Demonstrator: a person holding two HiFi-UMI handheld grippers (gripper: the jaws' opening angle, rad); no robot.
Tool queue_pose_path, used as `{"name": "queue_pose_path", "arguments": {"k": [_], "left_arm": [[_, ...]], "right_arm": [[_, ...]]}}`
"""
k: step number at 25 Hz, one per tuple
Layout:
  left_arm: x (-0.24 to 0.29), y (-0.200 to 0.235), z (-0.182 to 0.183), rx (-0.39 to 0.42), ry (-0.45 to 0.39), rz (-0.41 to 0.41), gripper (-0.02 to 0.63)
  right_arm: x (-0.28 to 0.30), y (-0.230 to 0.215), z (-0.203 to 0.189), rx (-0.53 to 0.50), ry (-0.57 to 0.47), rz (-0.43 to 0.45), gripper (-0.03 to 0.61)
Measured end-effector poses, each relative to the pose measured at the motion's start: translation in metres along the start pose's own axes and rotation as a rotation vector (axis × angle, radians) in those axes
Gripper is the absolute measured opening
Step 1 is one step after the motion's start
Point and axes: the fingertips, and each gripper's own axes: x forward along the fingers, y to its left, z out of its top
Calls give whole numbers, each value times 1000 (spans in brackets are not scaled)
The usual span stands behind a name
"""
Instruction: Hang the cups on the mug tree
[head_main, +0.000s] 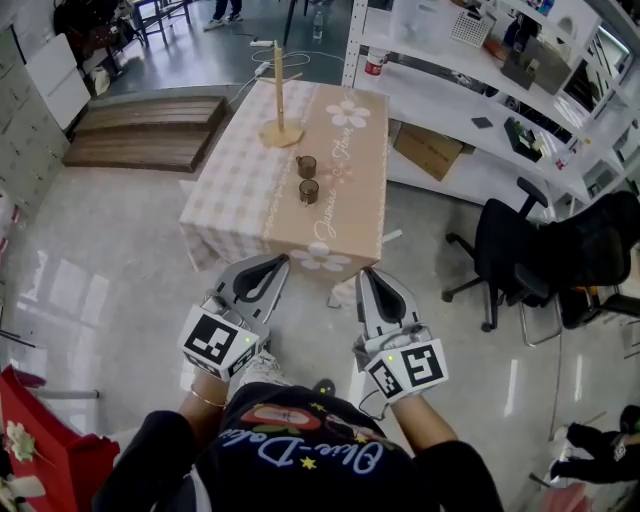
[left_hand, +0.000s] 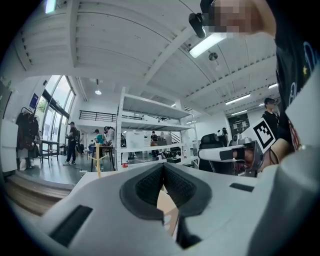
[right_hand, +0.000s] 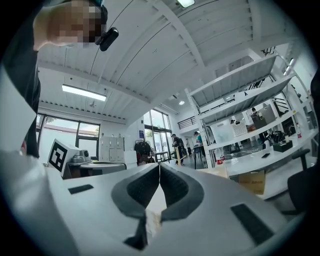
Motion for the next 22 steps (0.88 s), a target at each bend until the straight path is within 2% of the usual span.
{"name": "queue_pose_path", "arguments": {"k": [6, 22], "left_arm": [[4, 15, -1, 27, 18, -41, 8], [29, 59, -5, 14, 0, -115, 8]], "right_arm": [[15, 5, -3, 8, 6, -24, 9], [56, 2, -16, 3, 23, -96, 9]]}}
